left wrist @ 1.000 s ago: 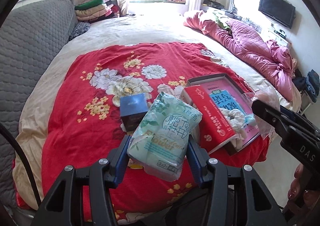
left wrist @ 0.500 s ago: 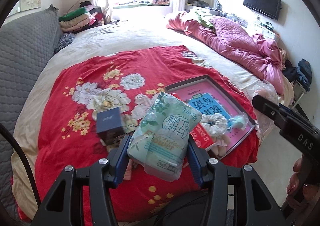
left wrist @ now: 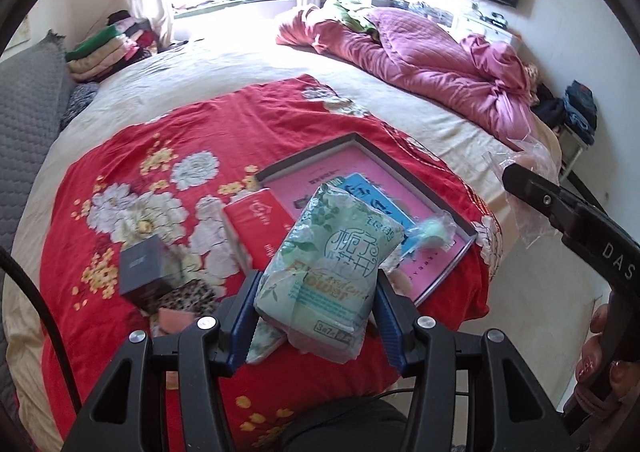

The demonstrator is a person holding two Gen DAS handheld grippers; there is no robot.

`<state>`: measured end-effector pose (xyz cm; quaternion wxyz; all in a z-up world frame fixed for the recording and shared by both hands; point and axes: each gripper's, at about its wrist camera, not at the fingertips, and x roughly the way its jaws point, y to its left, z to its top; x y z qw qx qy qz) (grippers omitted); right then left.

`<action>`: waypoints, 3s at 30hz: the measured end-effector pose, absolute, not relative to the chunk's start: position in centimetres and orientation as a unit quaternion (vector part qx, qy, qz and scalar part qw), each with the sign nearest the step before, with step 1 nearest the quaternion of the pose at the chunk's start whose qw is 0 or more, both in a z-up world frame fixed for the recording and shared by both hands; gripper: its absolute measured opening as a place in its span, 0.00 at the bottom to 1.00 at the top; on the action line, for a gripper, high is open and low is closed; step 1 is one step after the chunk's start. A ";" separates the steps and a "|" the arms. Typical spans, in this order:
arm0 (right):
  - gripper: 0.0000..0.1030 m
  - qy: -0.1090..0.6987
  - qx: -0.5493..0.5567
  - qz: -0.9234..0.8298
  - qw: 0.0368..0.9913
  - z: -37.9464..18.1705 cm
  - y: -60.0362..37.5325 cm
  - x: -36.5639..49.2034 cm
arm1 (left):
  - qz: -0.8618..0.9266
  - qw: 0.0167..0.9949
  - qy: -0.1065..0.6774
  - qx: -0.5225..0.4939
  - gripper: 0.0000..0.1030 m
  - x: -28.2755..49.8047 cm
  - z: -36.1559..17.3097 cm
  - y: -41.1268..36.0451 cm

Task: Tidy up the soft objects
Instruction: 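Carry the wipes pack with left gripper while right gripper carries the clear bag over the pink tray, then lower the wipes pack with left gripper while right gripper lowers the clear bag, both into the tray and open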

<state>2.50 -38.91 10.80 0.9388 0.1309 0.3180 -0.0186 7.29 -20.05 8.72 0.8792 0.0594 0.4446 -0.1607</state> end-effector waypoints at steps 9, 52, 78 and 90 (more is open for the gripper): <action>0.53 0.339 0.142 -0.025 0.930 7.8 -40.3 3.3 | -0.182 0.865 0.462 0.073 0.52 9.5 6.0 -23.5; 0.53 0.451 0.090 -0.013 0.888 -5.6 -39.9 8.8 | -0.199 0.814 0.541 0.067 0.53 17.7 -3.3 -28.0; 0.62 0.453 0.063 -0.010 0.889 -6.0 -38.7 9.1 | -0.202 0.821 0.531 0.055 0.58 17.5 -2.3 -27.1; 0.68 0.438 0.070 -0.022 0.896 -4.3 -39.4 8.4 | -0.199 0.831 0.517 0.045 0.60 16.5 -0.8 -25.7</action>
